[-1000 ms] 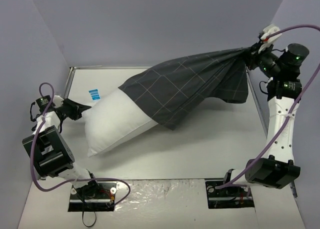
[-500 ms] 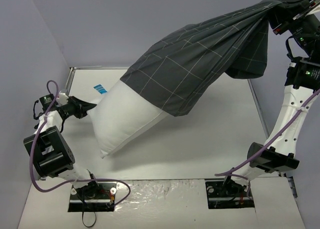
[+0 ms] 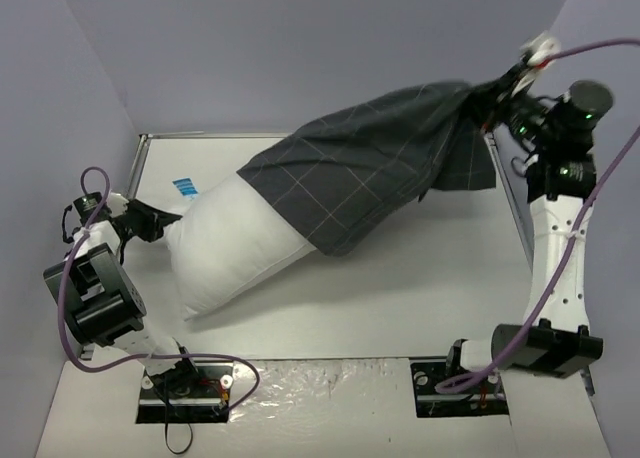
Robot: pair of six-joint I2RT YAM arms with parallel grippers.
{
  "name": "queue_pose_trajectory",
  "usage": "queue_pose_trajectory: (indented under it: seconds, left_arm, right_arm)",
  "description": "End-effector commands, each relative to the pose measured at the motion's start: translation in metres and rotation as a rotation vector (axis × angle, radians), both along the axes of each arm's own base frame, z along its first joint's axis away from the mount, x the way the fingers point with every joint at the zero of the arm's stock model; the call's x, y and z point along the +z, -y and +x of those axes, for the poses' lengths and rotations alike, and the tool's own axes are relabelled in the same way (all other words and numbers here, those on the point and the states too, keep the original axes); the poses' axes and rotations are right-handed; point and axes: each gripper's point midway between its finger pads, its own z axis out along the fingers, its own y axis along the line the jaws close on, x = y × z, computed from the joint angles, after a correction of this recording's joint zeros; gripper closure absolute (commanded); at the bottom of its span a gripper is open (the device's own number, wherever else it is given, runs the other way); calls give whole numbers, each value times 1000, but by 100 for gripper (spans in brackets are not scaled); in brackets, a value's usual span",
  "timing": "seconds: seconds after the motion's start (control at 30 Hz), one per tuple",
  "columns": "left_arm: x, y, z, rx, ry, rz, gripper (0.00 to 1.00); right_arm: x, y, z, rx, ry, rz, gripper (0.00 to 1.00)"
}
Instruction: Remove the pillowcase from the pillow
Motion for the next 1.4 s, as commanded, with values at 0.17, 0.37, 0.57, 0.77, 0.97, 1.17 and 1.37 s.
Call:
queue_pose_trajectory:
  seconds: [0.17,0.37,0.57,0.77,0.97,1.17,1.37]
  left_arm:
    - [23,-27,21,38,104,175,98]
    - [49,-2,34,-54,191,217,98]
    - [76,19,45,-90,299,265,98]
    - [104,25,50,-58,451,290,98]
    - [141,45,48,-81,645,305,98]
    - [213,76,12,-76,1088,364,98]
    - [225,84,-7,-62,1224,366,98]
  right_arm:
    - [-303,16,-60,-28,-457,-648,93]
    - [-342,26,-83,-11,-556,-755,44]
    - [-262,28,-17,-222,-571,-468,36]
    - [-260,23,55,-468,-759,8,8]
    - [-344,55,84,-865,-995,164,0]
    - [-388,41,91,-824,-1212,386,0]
    - [-399,36,106,-781,-1298,560,0]
